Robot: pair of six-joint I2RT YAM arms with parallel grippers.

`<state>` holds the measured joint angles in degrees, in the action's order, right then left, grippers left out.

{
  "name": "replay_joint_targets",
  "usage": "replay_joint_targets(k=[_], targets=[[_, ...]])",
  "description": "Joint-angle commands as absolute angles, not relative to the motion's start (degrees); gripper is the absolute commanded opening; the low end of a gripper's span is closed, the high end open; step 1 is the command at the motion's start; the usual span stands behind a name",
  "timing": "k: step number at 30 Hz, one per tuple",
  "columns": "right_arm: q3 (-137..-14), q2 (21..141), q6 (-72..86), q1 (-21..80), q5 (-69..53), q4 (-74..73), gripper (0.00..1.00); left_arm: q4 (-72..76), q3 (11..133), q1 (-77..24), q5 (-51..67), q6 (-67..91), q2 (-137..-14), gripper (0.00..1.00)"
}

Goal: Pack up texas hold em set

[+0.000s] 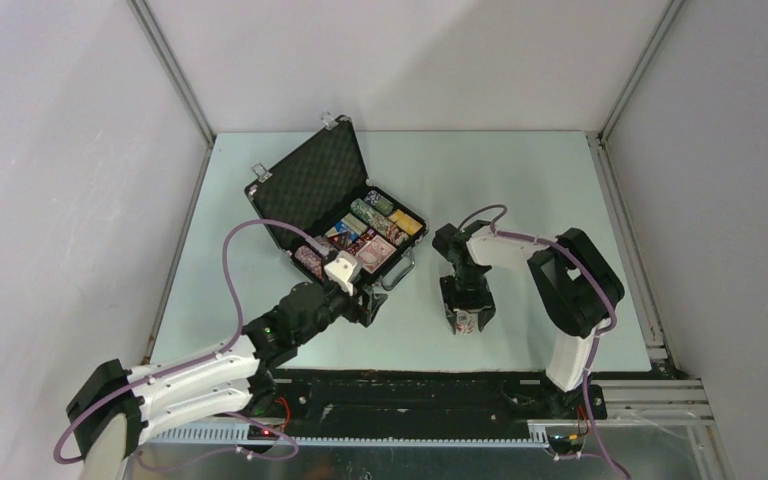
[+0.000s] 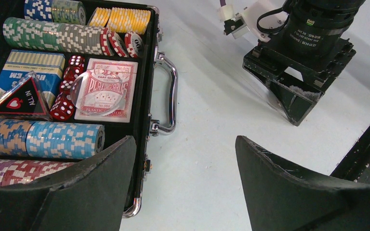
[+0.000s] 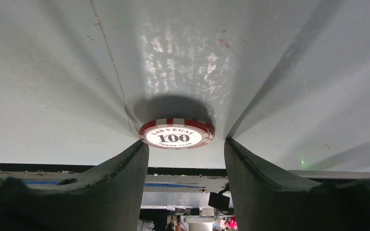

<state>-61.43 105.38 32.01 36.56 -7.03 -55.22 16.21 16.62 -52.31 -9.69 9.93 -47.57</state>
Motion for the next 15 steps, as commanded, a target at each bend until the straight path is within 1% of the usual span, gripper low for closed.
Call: replay_joint_targets(k=[1,15], targets=[[-59.50,109.09,29.83,35.87,-6.85,-49.36,0.61,18.14,18.55,-52.14,-9.57,8.61,-47.38,0.83],[-62.08,111.64,27.32,34.54,-8.70,-48.12,0.61,18.28,18.80,-52.21,-9.89,8.35,-48.40,0.83]])
